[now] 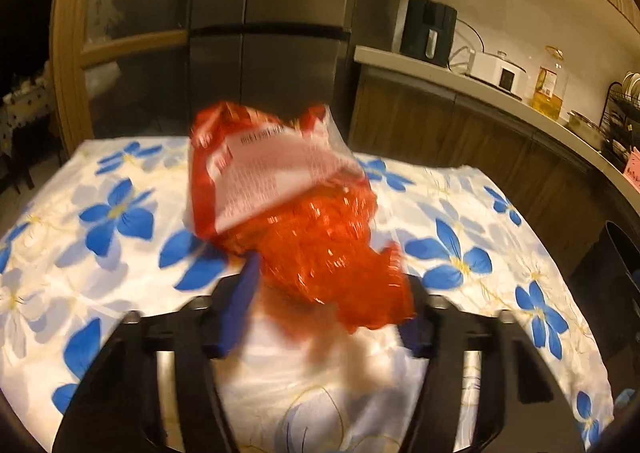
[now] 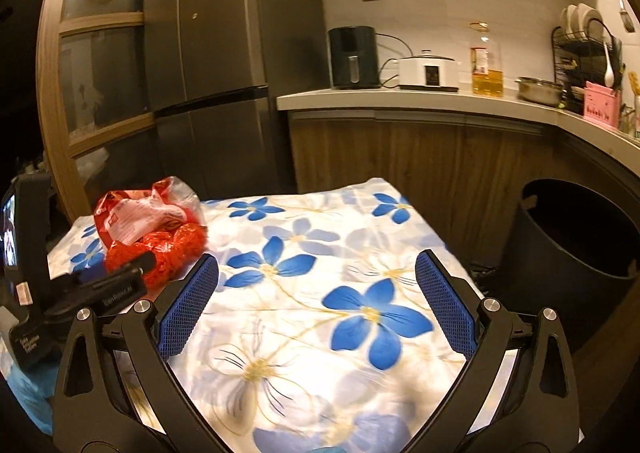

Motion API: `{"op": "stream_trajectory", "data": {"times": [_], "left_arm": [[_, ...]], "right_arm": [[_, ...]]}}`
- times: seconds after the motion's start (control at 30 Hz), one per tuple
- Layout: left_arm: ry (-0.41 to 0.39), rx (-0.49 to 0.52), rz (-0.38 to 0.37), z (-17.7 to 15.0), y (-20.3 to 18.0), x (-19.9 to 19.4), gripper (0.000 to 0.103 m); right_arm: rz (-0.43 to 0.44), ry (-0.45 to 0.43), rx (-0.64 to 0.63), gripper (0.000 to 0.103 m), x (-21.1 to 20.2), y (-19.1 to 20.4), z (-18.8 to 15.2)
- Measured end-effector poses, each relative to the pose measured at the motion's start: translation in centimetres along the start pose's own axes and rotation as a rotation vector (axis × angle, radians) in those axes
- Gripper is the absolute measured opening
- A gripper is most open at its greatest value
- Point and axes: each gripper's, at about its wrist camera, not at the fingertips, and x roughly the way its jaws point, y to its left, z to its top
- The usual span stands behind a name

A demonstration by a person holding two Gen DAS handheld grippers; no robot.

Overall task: Collect trash
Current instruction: 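Grasp the red plastic bag with the left tool while the right tool grasps the snack bag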

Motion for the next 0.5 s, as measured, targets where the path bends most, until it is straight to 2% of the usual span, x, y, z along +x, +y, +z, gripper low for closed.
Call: {"op": "stream_trajectory", "data": {"times": [0.07,0.1,0.17,0.27,0.5], "left_arm": [[0.019,-0.003,-0.019,-0.3,0.2,0.2,0.03],[0.026,-0.006,-0.025,-0.5,0.3,0.2,0.027],[0.033,-0.007,-0.04,-0.8,0.3,0.2,0.013],[0.036,-0.003,-0.054,-1.4,0.4,-0.5,0.008],[-0.007,0.01,-0.092,-3.2,1.6,-5.1,0.007]], "right_arm": [[0.008,0.004,-0.005,0.097,0.5,0.6,0.0],[0.01,0.006,-0.005,0.097,0.6,0.7,-0.1],[0.016,0.01,-0.005,0.097,0.8,1.0,-0.1],[0.024,0.016,-0.007,0.097,1.1,1.5,-0.1],[0.068,0.024,-0.021,0.097,1.9,3.4,0.2]]}}
